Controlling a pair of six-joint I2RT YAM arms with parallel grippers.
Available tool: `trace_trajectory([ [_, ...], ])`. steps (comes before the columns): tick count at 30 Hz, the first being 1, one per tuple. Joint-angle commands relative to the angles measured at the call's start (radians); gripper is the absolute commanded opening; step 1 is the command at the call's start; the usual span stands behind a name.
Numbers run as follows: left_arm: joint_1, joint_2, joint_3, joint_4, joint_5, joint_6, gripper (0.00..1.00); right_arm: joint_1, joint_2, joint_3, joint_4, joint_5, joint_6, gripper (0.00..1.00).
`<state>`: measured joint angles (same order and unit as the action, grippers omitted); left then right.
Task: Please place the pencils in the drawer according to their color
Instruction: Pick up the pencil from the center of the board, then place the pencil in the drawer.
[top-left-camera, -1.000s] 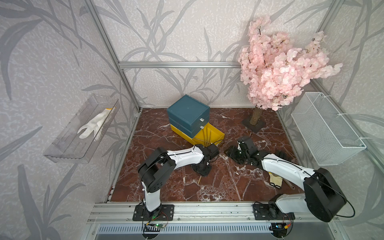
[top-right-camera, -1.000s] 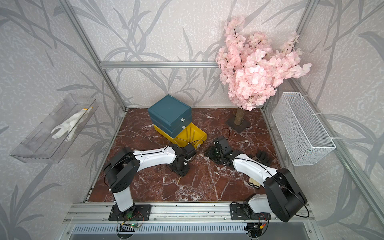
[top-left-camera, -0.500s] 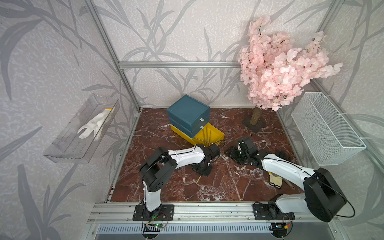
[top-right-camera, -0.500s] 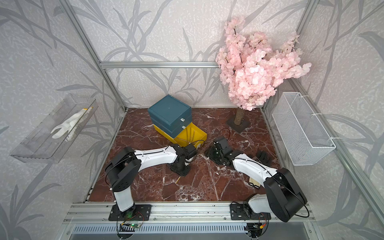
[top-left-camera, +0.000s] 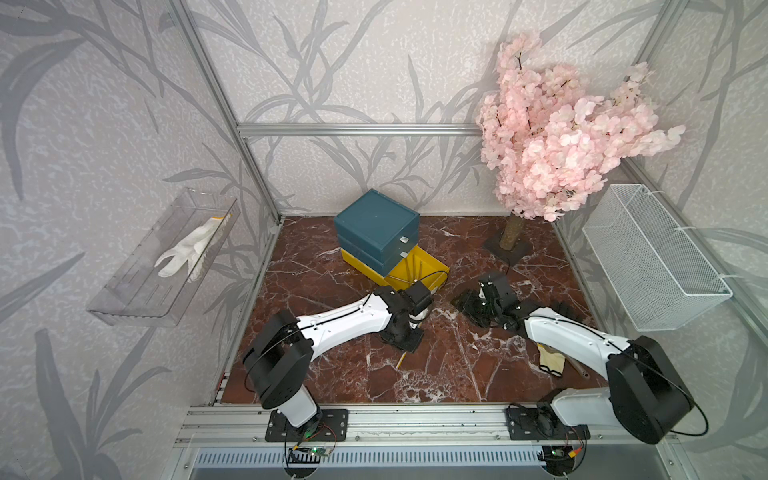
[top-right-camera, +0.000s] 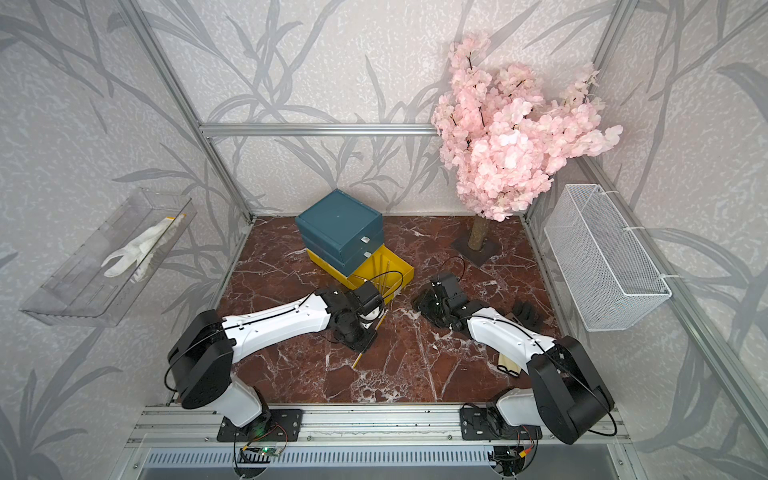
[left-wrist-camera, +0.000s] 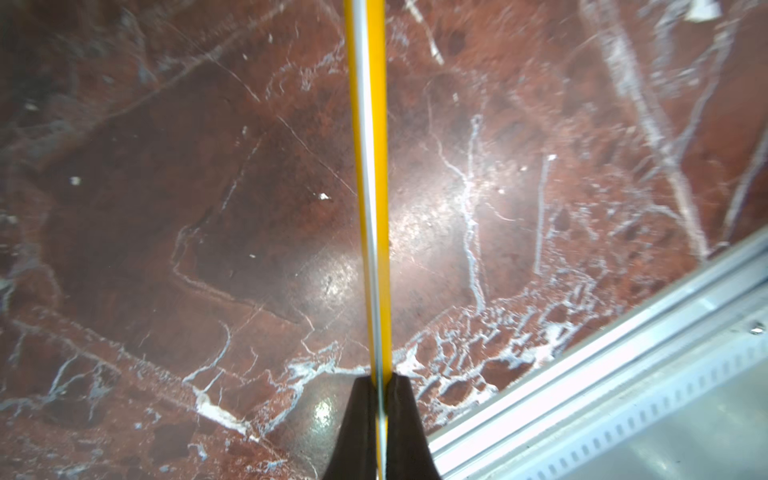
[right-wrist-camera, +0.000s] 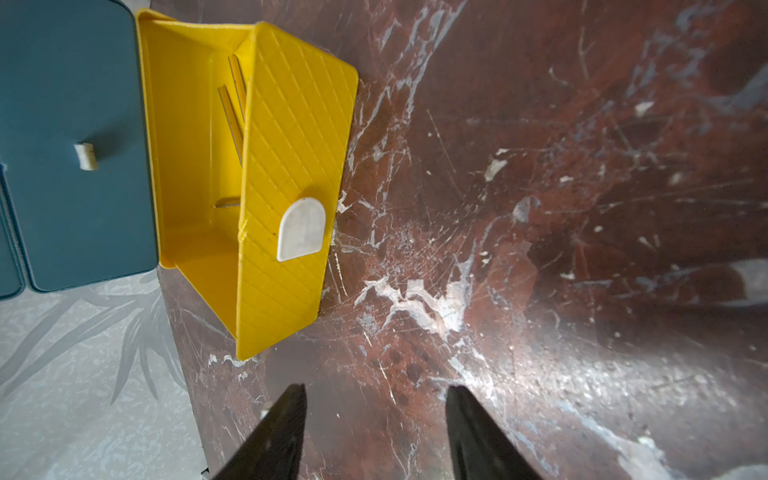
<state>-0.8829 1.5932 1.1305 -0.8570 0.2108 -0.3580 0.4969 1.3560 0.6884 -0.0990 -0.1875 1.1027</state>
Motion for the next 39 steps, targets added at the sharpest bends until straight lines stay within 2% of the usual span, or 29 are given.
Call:
trace_trajectory([
  [1, -0.002, -0.067, -0.005, -0.01, -0.024, -0.042, 0.0, -0.01, -0.035, -0.012, 0.019, -0.004, 0.006, 0.58],
  [9, 0.06, -0.06, 0.132, 0.108, -0.102, -0.102, 0.0, -0.017, -0.016, -0.011, 0.074, -0.034, 0.013, 0.58],
  [19, 0.183, 0.094, 0.318, 0.313, -0.207, -0.143, 0.0, -0.018, 0.006, -0.02, 0.137, -0.041, 0.035, 0.58],
  [26, 0.203, 0.23, 0.407, 0.388, -0.283, -0.13, 0.0, -0.018, 0.009, -0.031, 0.155, -0.026, 0.046, 0.58],
  [33, 0.211, 0.327, 0.416, 0.409, -0.318, -0.114, 0.0, -0.018, 0.002, -0.041, 0.157, -0.017, 0.051, 0.57],
  [39, 0.212, 0.321, 0.347, 0.412, -0.312, -0.113, 0.0, -0.018, -0.004, -0.045, 0.156, -0.013, 0.05, 0.58],
])
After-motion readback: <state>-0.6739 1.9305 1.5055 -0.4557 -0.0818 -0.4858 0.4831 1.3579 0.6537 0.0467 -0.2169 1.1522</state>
